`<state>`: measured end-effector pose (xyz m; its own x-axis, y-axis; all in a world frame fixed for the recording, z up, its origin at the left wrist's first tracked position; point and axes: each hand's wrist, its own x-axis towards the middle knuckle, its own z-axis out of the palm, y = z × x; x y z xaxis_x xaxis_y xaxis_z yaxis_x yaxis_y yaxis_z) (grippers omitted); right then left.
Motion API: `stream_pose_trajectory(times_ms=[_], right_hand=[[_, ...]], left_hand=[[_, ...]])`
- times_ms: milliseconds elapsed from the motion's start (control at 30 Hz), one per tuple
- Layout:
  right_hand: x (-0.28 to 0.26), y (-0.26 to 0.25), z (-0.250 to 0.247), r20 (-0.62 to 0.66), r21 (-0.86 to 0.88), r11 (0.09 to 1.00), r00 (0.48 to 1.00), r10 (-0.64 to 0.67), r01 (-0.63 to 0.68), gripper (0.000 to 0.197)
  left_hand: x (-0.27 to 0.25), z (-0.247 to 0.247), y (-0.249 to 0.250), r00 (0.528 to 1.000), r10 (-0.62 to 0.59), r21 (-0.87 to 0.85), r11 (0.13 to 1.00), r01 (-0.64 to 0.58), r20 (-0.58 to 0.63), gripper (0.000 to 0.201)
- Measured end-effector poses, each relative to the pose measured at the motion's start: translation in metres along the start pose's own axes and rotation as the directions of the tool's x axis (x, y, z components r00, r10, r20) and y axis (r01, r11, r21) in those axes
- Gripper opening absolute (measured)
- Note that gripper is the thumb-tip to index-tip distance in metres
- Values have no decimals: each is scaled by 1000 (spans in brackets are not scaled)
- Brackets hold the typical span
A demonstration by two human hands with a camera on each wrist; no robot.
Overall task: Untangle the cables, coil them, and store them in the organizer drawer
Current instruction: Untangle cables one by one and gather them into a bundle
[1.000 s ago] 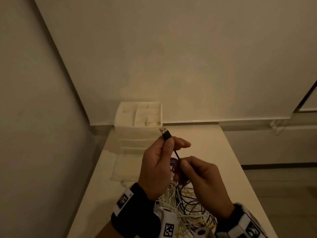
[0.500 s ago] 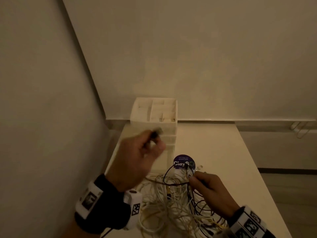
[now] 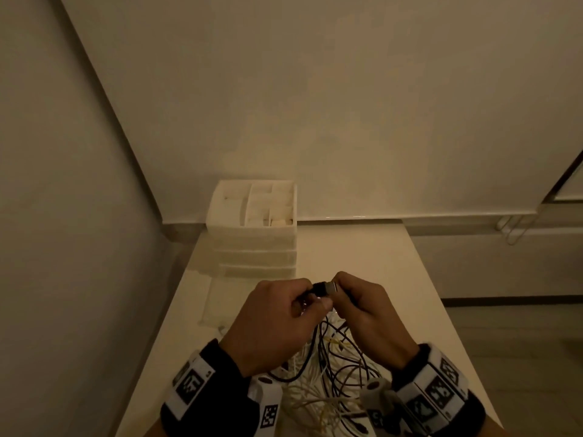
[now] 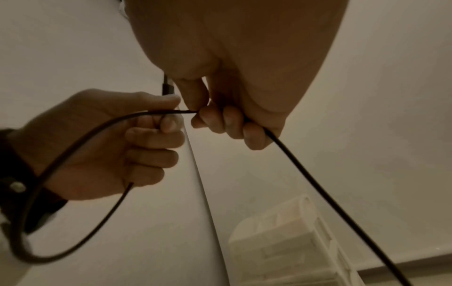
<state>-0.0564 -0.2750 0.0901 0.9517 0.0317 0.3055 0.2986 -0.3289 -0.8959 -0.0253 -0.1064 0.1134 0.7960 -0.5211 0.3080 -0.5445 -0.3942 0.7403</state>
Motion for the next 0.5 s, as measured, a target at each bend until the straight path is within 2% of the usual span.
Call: stream_pose_trajectory(times_ms=[67,133,200,233,267,333,400,433,500], right_hand=[[0,4,-4,13,2,1000,1000,3,-3,35],[-1,5,-7,53,83,996,999,12,-17,32],[-3,11,-9,93,159,986,995,23,-38,32],[-3,19,-10,103,169,984,994,44,-61,31],[-5,29,-11,108,166,982,991,74,-91,31],[-8,52,-12,97,140,979,986,134,-147,33],[-11,70,-12,54,118,978,984,167,-173,32],[-12,76,-11,33,107,978,984,174,-177,31],[-13,78,-11,6,65,982,984,177,-177,30]], left_hand=[[2,1,4,999,10,21,1000,-11,32,29],[4,-2,4,1000,-5,-35,999,5,5,20],[11,-13,5,992,-65,-133,990,51,-105,15],[14,-22,5,979,-87,-165,985,56,-184,20],[17,-33,4,953,-106,-178,982,57,-283,26],[22,-59,3,864,-126,-177,983,43,-487,31],[23,-80,0,799,-109,-112,992,53,-592,31],[20,-85,-2,797,-90,-51,996,75,-597,26],[14,-87,-3,832,-63,78,989,127,-552,19]])
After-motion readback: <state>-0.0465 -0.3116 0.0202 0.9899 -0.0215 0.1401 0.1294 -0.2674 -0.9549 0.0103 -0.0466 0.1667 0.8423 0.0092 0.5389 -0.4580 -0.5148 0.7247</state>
